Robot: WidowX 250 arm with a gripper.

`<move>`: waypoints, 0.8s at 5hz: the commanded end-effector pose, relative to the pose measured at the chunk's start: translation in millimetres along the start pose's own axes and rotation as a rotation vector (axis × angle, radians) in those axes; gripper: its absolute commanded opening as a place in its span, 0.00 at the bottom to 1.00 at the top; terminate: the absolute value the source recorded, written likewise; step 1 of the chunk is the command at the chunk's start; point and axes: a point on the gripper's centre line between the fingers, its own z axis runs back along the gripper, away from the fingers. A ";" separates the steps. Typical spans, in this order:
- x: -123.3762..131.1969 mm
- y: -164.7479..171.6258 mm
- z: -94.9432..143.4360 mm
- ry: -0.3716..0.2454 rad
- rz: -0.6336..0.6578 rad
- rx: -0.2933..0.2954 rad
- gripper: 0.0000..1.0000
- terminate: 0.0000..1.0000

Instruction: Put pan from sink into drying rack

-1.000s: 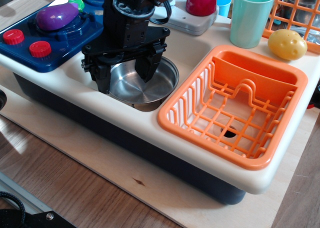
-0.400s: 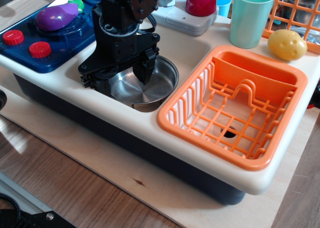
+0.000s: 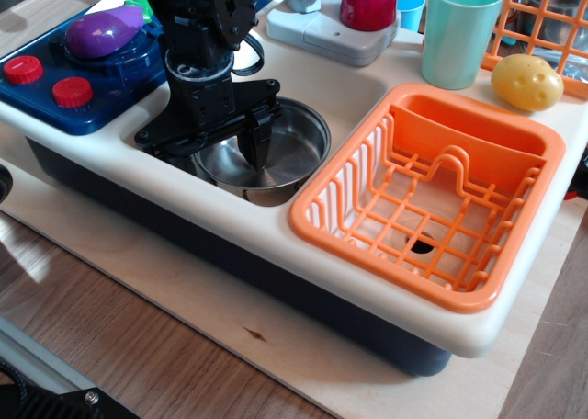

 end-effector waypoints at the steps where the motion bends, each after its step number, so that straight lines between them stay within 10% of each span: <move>1: 1.9 -0.6 -3.2 0.008 0.007 0.011 0.00 0.00; 4: -7.1 -21.5 73.1 -0.124 -0.056 0.039 0.00 0.00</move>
